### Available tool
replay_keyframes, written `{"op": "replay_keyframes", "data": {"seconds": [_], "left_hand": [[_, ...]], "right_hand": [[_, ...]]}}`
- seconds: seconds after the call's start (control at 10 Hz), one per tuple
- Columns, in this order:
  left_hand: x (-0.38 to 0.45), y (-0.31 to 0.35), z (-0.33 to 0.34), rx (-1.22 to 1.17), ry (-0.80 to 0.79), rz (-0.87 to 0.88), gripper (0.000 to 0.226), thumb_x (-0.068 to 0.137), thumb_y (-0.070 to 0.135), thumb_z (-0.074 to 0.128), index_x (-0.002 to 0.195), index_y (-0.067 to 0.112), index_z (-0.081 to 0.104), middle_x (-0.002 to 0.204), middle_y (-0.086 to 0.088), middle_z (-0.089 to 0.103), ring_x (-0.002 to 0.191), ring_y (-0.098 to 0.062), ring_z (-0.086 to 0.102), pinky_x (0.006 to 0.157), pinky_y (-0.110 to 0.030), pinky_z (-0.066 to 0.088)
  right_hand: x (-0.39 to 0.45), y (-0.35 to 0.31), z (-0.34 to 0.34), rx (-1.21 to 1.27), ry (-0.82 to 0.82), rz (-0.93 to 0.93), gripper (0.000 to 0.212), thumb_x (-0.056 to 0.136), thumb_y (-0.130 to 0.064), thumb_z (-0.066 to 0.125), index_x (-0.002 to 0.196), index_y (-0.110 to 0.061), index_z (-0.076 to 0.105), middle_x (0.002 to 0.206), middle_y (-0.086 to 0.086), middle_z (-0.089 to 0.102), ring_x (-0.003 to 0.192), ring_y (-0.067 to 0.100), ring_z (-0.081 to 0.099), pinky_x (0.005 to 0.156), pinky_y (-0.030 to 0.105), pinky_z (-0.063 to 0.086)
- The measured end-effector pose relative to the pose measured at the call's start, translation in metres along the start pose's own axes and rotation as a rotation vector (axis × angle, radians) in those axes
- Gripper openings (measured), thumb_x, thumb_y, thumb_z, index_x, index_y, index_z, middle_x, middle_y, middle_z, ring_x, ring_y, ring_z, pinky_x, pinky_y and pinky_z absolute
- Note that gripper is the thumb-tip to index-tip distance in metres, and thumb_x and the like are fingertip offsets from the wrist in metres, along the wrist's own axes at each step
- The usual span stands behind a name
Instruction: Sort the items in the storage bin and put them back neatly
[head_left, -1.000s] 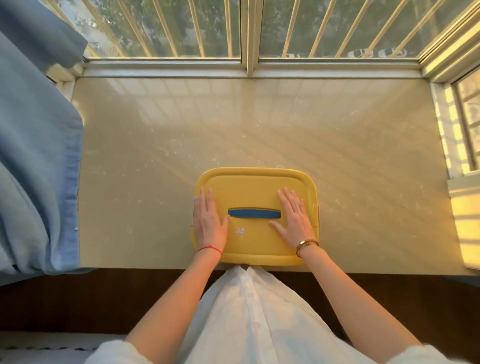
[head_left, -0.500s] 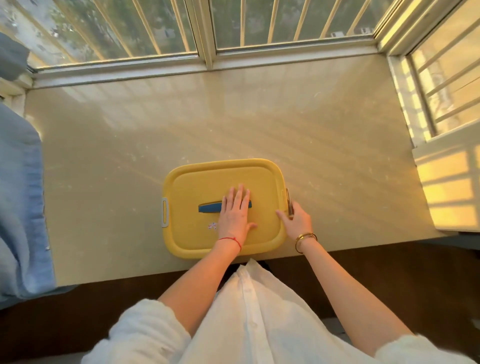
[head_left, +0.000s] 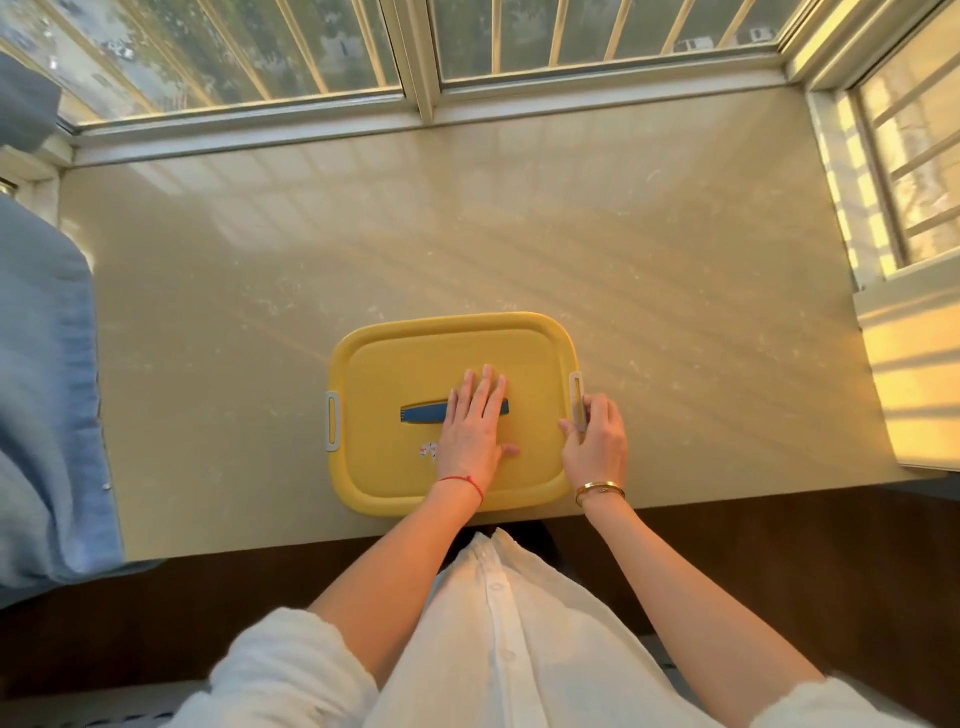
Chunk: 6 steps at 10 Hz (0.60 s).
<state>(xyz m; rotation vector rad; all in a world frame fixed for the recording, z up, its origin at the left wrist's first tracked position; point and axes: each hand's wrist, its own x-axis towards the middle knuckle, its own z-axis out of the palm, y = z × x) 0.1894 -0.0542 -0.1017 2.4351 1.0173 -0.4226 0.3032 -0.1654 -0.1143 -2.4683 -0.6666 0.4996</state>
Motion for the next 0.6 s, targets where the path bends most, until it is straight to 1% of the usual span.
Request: {"op": "replay_keyframes", "data": {"seconds": [0.1, 0.2, 0.3, 0.4, 0.5, 0.6], "left_hand": [[0.002, -0.001, -0.001, -0.003, 0.006, -0.002, 0.097, 0.081, 0.038, 0.067, 0.152, 0.023, 0.003, 0.161, 0.002, -0.006, 0.147, -0.022, -0.012, 0.120, -0.039, -0.005], [0.004, -0.001, -0.001, -0.008, 0.022, -0.003, 0.097, 0.082, 0.038, 0.067, 0.152, 0.022, 0.003, 0.161, 0.001, -0.006, 0.147, -0.022, -0.012, 0.119, -0.038, -0.007], [0.006, 0.000, -0.002, -0.017, 0.021, -0.004, 0.096, 0.082, 0.038, 0.066, 0.152, 0.022, 0.002, 0.161, 0.000, -0.006, 0.147, -0.022, -0.012, 0.120, -0.040, -0.005], [0.012, -0.003, -0.007, -0.024, 0.022, -0.018, 0.095, 0.082, 0.040, 0.066, 0.152, 0.021, 0.004, 0.161, 0.000, -0.005, 0.148, -0.023, -0.010, 0.120, -0.040, -0.002], [0.007, -0.005, -0.025, -0.043, 0.072, 0.009, 0.084, 0.086, 0.036, 0.064, 0.151, 0.019, 0.015, 0.161, -0.004, 0.008, 0.148, -0.024, 0.003, 0.121, -0.041, 0.007], [-0.007, -0.016, -0.043, -0.120, 0.233, 0.015, 0.064, 0.090, 0.032, 0.060, 0.146, 0.016, 0.032, 0.153, -0.006, 0.033, 0.142, -0.025, 0.027, 0.116, -0.040, 0.027]], "right_hand": [[0.002, 0.001, -0.002, -0.073, -0.016, -0.089, 0.028, 0.083, -0.012, 0.066, 0.107, -0.005, 0.053, 0.096, 0.009, 0.053, 0.087, 0.022, 0.051, 0.075, 0.033, 0.049], [0.002, 0.004, -0.003, -0.119, -0.037, -0.148, 0.035, 0.087, -0.016, 0.062, 0.118, -0.003, 0.051, 0.102, 0.010, 0.051, 0.090, 0.022, 0.050, 0.078, 0.031, 0.047], [0.004, 0.001, -0.005, -0.095, -0.049, -0.140, 0.038, 0.087, -0.017, 0.061, 0.120, -0.003, 0.050, 0.105, 0.012, 0.051, 0.093, 0.023, 0.050, 0.080, 0.033, 0.048], [0.015, -0.002, -0.011, -0.138, -0.112, -0.160, 0.040, 0.086, -0.020, 0.063, 0.121, -0.004, 0.050, 0.110, 0.011, 0.052, 0.099, 0.024, 0.051, 0.087, 0.034, 0.047], [0.023, -0.011, -0.028, -0.210, -0.165, -0.179, 0.045, 0.086, -0.027, 0.063, 0.124, -0.007, 0.050, 0.117, 0.009, 0.054, 0.110, 0.025, 0.049, 0.095, 0.034, 0.043], [0.020, -0.013, -0.048, -0.173, -0.073, -0.202, 0.050, 0.087, -0.027, 0.062, 0.129, -0.006, 0.048, 0.123, 0.009, 0.054, 0.117, 0.026, 0.047, 0.102, 0.035, 0.036]]}}
